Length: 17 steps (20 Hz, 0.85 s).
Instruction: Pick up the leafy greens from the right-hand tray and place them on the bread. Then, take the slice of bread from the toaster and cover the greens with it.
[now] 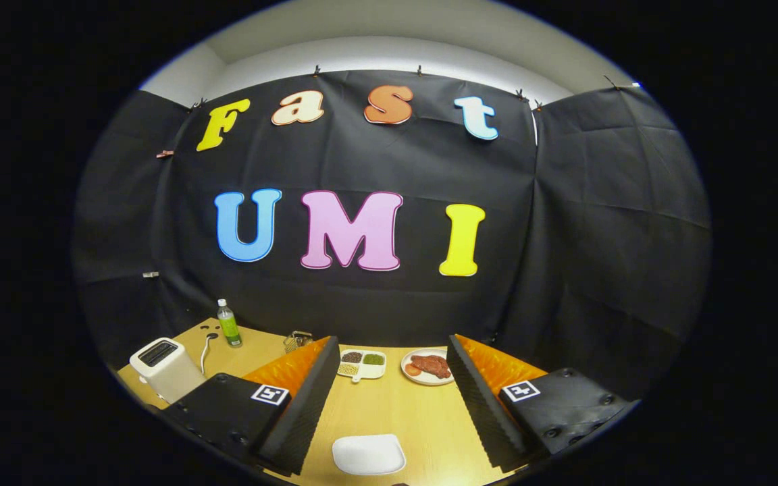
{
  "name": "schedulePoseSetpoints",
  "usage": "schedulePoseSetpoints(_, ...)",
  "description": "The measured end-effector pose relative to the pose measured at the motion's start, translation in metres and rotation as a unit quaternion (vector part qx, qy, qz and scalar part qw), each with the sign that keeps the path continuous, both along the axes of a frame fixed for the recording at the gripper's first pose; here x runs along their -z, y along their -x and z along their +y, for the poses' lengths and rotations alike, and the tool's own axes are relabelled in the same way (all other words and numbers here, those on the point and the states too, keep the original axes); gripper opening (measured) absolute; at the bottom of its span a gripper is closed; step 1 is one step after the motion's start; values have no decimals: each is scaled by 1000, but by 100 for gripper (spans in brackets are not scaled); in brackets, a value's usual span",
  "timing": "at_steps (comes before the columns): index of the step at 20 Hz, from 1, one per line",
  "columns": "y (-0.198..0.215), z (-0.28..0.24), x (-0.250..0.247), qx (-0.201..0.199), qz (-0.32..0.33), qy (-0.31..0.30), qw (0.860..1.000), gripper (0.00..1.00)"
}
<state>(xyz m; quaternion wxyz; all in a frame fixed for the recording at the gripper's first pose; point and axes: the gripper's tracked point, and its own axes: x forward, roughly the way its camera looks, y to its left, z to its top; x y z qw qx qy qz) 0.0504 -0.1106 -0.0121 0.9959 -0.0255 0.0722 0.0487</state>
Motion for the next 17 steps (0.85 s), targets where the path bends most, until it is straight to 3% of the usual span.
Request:
schedulePoseSetpoints(3,10,-15,30,2,35,-23,999,98)
schedulePoseSetpoints(7,13,-18,62,-3,63,0,998,99)
schedulePoseSetpoints(17,-1,-7,54,-35,56,-6,998,98)
